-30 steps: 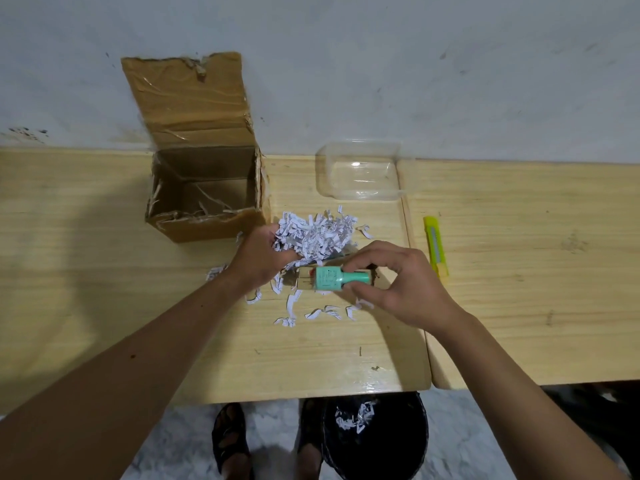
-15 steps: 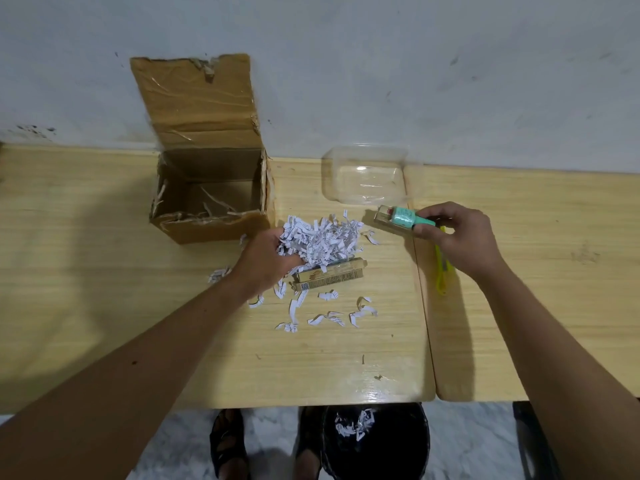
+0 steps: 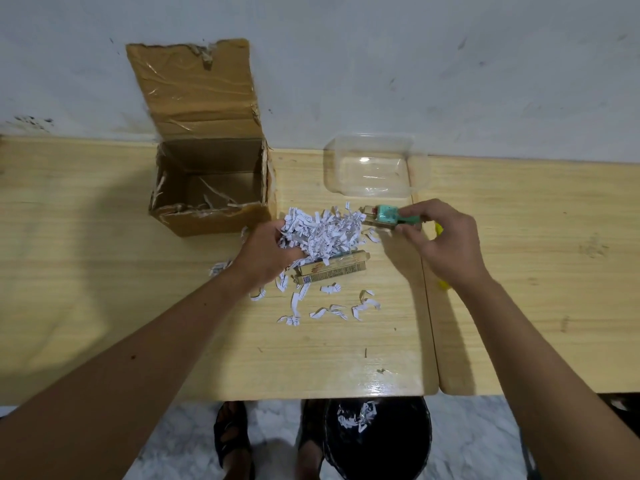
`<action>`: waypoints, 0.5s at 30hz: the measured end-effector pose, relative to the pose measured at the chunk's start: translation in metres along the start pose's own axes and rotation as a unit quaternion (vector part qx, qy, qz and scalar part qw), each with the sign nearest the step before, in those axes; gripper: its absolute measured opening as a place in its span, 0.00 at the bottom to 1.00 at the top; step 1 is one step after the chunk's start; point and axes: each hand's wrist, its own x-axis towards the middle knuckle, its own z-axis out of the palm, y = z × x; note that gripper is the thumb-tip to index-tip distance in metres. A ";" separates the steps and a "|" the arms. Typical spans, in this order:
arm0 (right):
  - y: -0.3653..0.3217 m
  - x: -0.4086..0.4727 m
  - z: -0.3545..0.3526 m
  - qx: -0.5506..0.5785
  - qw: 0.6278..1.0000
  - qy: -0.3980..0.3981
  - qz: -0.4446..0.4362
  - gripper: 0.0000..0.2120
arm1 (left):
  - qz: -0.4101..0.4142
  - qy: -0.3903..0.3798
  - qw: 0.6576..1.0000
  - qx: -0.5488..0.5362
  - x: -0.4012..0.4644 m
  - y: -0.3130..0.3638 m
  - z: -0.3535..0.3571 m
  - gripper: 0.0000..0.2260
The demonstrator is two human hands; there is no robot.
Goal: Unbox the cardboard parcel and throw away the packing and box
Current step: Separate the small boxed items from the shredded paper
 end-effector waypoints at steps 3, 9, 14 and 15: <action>-0.032 -0.018 0.013 0.069 0.994 -0.075 -0.026 0.10 | 0.005 0.001 1.000 0.014 0.000 0.000 -0.001 0.10; -0.035 -0.027 0.043 0.027 0.979 -0.187 -0.070 0.17 | 0.009 -0.005 1.000 0.009 -0.003 0.003 -0.001 0.10; -0.032 -0.021 0.054 -0.016 0.979 -0.188 -0.080 0.19 | 0.021 -0.001 1.000 -0.002 -0.006 0.006 -0.001 0.13; -0.031 -0.020 0.056 -0.025 0.979 -0.189 -0.078 0.20 | 0.026 -0.001 1.000 0.002 -0.007 0.006 -0.001 0.14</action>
